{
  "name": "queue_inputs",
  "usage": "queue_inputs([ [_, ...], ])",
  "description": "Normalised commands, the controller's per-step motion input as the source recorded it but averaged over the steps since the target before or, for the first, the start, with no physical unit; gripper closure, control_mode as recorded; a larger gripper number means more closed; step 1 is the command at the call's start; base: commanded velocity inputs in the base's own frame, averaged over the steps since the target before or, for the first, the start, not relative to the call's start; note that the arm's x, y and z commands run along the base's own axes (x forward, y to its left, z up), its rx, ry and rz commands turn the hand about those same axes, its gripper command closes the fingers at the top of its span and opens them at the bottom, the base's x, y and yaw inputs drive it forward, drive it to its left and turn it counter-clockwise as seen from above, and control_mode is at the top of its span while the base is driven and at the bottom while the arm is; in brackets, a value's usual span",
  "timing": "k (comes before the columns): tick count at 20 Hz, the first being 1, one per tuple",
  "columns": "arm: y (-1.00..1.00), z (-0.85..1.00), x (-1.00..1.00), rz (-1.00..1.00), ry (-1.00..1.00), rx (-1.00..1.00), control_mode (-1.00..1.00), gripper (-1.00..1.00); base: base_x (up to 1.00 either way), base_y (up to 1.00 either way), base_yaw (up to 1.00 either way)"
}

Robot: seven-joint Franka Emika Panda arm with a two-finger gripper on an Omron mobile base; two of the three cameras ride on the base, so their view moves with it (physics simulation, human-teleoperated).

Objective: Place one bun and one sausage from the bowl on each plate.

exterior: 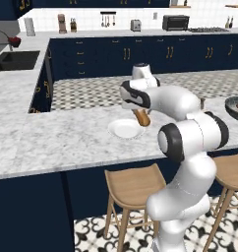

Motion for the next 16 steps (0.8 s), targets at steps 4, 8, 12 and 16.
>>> queue_inputs([
  [4, 0.12, -0.3, 1.0, 0.0, 0.0, 0.02, -1.0, 1.0, 0.0, 0.0, 0.0],
  [8, -0.16, -0.55, 0.83, 0.01, 0.0, 0.04, -1.0, 1.0, 0.0, 0.0, 0.0],
  [12, -0.31, -0.66, 0.37, 0.04, 0.0, 0.05, -1.0, 1.0, 0.0, 0.0, 0.0],
  [16, -0.19, -0.47, 0.24, 0.01, 0.0, 0.01, -1.0, 1.0, 0.0, 0.0, 0.0],
])
